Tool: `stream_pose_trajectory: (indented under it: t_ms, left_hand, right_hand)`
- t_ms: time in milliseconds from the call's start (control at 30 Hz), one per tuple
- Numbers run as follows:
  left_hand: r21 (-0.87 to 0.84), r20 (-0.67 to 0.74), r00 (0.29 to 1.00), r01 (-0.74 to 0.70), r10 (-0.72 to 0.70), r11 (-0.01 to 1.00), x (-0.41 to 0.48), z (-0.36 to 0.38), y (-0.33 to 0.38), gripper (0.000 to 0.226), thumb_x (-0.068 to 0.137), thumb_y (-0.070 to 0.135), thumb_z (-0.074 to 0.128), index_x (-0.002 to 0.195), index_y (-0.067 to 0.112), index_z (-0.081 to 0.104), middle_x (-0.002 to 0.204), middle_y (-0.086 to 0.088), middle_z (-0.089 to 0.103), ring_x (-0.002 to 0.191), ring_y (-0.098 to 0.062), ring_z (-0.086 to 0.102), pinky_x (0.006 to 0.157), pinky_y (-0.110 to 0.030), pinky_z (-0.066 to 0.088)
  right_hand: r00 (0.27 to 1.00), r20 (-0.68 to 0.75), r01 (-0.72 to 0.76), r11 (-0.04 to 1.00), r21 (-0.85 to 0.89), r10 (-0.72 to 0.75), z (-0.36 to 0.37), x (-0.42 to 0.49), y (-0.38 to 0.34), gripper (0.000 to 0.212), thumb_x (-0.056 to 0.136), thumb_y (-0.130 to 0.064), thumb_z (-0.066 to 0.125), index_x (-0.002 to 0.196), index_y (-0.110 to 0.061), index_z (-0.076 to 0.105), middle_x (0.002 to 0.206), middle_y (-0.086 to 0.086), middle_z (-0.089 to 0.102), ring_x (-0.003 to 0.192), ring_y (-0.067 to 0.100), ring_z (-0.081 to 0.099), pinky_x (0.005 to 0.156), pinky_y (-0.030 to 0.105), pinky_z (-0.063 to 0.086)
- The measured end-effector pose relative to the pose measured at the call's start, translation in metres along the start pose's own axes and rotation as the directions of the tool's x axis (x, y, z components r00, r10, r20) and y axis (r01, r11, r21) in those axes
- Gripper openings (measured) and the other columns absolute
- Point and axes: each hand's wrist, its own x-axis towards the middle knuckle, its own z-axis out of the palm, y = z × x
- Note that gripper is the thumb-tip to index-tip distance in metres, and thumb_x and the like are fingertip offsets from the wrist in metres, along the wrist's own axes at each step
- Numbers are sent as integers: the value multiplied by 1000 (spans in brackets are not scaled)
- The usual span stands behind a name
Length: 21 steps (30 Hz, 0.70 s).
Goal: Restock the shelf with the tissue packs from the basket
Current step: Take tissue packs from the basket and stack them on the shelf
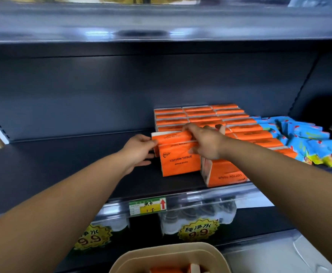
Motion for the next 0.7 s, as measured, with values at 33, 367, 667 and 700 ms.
stream_pose_trajectory:
  t_ms: [33,367,667,700]
  left_hand:
    - [18,5,1000,0,0,1000,1,2,-2,37,96,36,58,126,18,50,116,-3,64,100,-18,64,77,-32,55]
    - [-148,75,997,35,-25,988,12,19,-6,19,98,24,52,116,20,59,108,-1,65,98,-20,63,94,-38,51]
    - [-212,144,989,11,20,977,11,18,-12,46,85,8,38,122,15,64,115,-6,65,107,-26,59,87,-41,51]
    - [-203,164,986,13,21,979,11,18,-13,48,84,7,38,124,16,62,116,-6,65,107,-25,59,87,-41,50]
  right_hand:
    - [1000,5,-1,1000,-26,1,-1,1,2,64,90,-32,64,141,-36,25,133,6,53,131,28,38,111,48,15]
    - [990,-74,96,960,-262,-119,3,1,-3,45,92,-33,58,129,-25,34,116,1,63,123,24,37,102,50,18]
    - [986,-107,102,971,-214,-127,4,5,-3,23,90,-31,61,101,-32,41,85,-13,51,111,19,37,94,46,20]
    - [986,-110,98,973,-211,-123,5,6,-2,23,90,-31,61,101,-32,41,87,-12,52,111,18,37,95,47,19]
